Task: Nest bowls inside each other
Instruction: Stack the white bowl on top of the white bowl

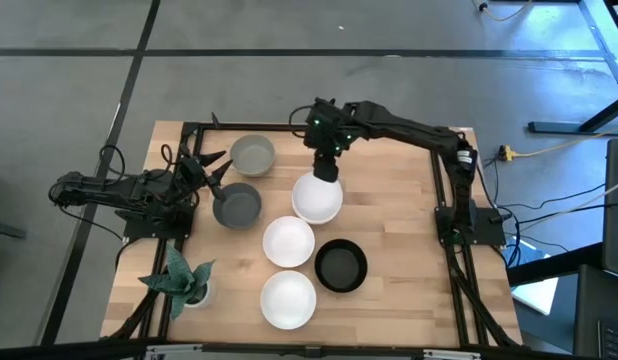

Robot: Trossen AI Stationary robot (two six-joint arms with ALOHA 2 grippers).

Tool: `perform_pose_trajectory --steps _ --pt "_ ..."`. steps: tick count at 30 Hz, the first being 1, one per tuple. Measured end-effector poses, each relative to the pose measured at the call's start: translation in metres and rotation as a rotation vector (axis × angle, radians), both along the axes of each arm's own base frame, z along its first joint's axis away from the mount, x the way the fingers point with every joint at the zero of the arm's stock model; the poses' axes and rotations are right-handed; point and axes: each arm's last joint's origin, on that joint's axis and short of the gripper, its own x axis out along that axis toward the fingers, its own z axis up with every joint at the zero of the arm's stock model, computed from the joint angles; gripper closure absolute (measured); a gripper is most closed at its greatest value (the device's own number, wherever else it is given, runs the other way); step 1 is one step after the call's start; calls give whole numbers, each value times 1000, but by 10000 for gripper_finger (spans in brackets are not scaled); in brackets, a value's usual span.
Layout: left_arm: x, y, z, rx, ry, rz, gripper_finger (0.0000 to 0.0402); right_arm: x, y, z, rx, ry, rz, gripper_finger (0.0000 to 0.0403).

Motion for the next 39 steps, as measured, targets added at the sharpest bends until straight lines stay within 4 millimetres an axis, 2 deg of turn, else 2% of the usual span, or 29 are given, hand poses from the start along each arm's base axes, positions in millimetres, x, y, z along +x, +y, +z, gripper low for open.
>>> perform_pose_trajectory --steps 4,9,14,19,25,29,33,36,39 --pt "0 0 0 0 4 -14 260 -6 12 30 -18 -12 47 204" --pt "2 -2 0 -11 -5 -96 260 -27 30 64 -40 -56 91 197" --pt "3 -3 1 -16 -24 -154 260 -61 46 94 -61 -144 100 196" --pt "4 -5 6 -19 -76 -203 260 -107 60 105 -90 -237 38 196" --pt "9 -6 8 -19 -95 -261 260 -166 78 84 -109 -397 -62 196" --pt "17 -8 7 -2 -73 -295 260 -198 88 55 -103 -525 -104 196" --pt "32 -10 4 0 -52 -349 260 -218 95 23 -68 -631 -132 196" --pt "45 -13 0 -4 -31 -411 260 -226 98 -1 -28 -669 -157 196" --pt "58 -16 -6 -36 -8 -492 260 -230 100 -16 3 -698 -176 196"
